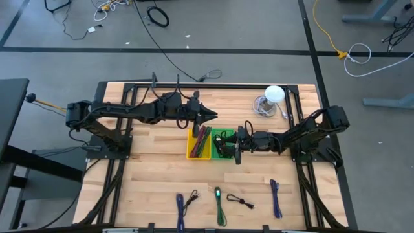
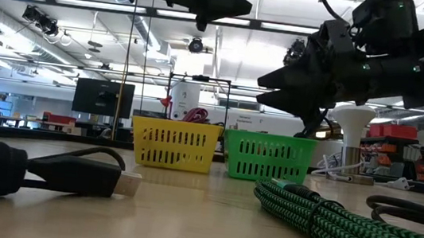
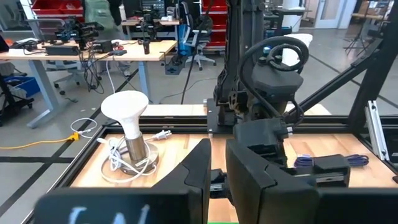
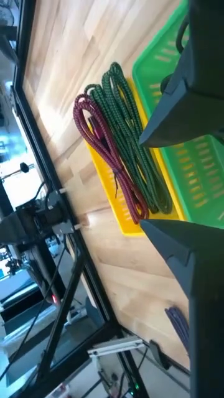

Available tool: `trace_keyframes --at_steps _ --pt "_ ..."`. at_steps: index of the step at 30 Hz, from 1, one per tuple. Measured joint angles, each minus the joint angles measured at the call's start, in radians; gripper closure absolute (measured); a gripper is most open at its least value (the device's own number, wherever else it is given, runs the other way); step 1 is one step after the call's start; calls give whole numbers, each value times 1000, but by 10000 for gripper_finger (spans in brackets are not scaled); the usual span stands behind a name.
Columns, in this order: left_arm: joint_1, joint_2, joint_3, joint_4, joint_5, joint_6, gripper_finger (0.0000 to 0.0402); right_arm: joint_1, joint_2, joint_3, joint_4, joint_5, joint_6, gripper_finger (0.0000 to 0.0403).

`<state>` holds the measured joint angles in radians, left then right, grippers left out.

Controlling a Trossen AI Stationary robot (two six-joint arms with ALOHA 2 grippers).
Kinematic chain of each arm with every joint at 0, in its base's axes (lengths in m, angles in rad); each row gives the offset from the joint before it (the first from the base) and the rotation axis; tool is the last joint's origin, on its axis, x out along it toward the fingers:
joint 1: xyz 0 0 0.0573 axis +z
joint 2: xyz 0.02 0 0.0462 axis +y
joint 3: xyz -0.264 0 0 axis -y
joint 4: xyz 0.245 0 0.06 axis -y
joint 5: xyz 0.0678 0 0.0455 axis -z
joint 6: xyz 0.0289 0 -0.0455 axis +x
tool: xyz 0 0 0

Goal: Pick & Place USB Port
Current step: Put the violet charger cable into the yellow basket

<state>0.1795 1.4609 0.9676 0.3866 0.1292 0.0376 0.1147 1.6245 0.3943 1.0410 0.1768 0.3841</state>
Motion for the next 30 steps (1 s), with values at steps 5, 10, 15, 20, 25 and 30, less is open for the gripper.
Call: trace_keyframes --at_steps 5,10,15,20,25,30 --pt "-1 0 0 0 40 -11 348 -47 -16 0 -6 5 -52 218" --pt "-17 0 0 -34 68 -29 348 -79 -163 0 -50 -207 -42 228" --pt "-46 1 0 -110 70 -29 348 15 -375 1 -380 -281 -22 252" --pt "-83 1 0 -188 71 -26 348 211 -515 1 -691 -112 115 284" --pt "-123 1 0 -280 71 -26 348 433 -563 1 -810 13 337 313" --pt "-155 1 -1 -351 68 -26 348 637 -556 0 -896 145 597 337"
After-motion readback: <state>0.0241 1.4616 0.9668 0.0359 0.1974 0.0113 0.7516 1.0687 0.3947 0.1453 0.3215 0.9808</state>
